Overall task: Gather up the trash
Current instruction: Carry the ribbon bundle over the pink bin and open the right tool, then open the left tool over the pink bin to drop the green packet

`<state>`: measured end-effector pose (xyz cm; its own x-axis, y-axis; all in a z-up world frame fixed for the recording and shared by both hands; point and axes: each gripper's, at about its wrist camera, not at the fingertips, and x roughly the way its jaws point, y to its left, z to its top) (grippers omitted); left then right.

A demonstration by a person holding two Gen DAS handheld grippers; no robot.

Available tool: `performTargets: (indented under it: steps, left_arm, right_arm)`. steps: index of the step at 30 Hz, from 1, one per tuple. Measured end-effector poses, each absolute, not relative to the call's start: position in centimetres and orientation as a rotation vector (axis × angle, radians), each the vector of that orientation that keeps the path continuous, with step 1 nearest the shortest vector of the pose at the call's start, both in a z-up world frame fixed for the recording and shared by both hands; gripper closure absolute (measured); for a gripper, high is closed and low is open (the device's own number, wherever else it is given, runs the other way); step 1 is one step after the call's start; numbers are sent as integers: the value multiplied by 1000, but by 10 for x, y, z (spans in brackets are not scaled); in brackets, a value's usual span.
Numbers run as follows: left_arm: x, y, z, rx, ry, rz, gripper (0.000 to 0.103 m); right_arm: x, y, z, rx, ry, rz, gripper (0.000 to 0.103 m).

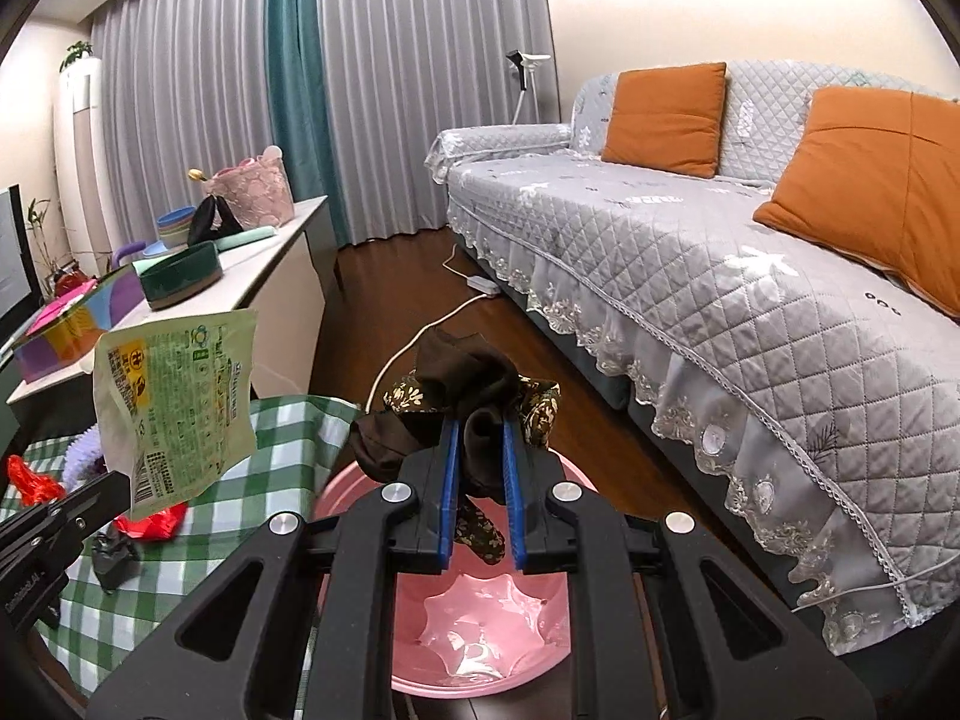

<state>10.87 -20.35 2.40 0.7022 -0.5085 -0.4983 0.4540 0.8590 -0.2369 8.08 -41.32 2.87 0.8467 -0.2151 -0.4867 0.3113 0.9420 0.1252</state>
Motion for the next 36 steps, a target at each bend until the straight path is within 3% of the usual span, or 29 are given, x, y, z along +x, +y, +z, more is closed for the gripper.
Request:
performTargets:
  steps: [25,27,29,30,32,36]
  left_arm:
    - [129,-242,5,-78,619,-609,103]
    - [131,-243,5,-83,632,-613,102]
    - [132,-243,5,-90,639,-620,96]
    - [132,-242,6,-87,635,-614,86]
    - [131,-240,8,-89,625,-599,77]
    - [130,-233,13,-107,617,-577,77]
  right_arm:
    - [89,-431,3,222,531,-311,85]
    - [90,-432,2,226,537,-312,72]
    - [89,-434,3,227,528,-333,38]
    - [87,-435,4,231,516,-346,35]
    - [86,-436,6,235,512,-350,35]
    - [84,-437,10,239,506,-352,35]
